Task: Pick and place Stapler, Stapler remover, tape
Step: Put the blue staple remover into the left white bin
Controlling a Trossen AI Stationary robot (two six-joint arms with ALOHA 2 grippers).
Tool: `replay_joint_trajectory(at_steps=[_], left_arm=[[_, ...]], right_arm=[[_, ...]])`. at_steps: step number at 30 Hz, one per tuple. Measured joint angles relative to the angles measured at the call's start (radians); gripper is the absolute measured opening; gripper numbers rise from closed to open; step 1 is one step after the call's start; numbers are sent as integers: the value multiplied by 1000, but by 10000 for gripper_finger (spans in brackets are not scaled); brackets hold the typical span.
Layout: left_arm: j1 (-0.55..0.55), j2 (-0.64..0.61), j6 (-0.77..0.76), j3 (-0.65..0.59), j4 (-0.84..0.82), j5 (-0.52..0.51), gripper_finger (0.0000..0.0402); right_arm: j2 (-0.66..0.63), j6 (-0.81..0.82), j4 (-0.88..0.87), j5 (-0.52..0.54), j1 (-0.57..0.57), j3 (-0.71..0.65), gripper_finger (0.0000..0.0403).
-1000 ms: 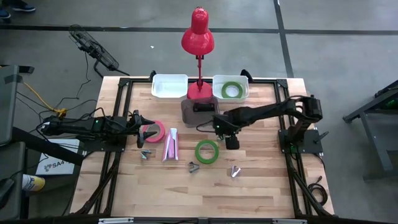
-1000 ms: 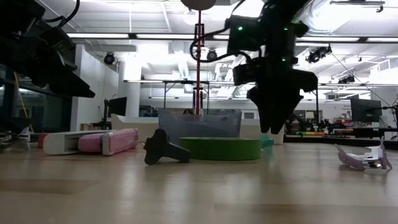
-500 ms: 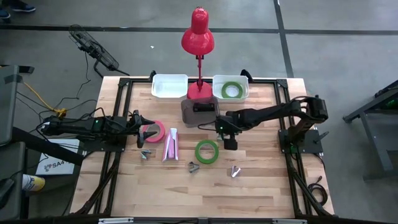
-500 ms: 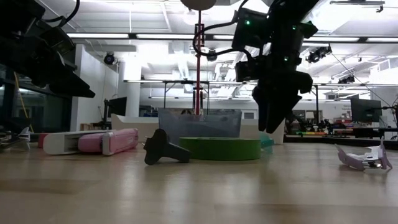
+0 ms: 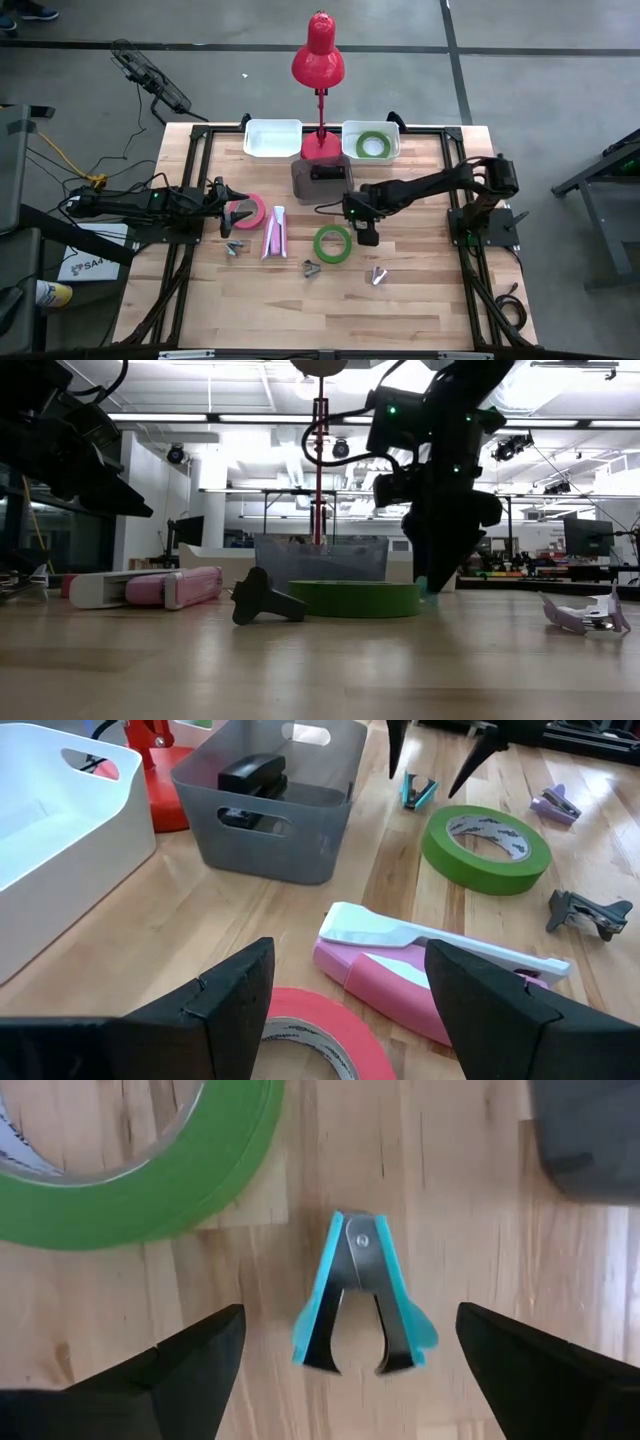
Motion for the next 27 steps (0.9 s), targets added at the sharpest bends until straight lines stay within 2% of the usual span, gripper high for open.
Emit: replay_joint_trajectory(at_steps=[8, 27], left_arm=[[0, 0, 0, 0, 0, 0, 257], [0, 0, 0, 0, 0, 0, 257]], right_arm=[[10, -3, 2, 10, 0, 0, 341], [9, -11, -17, 25, 0, 0, 192]])
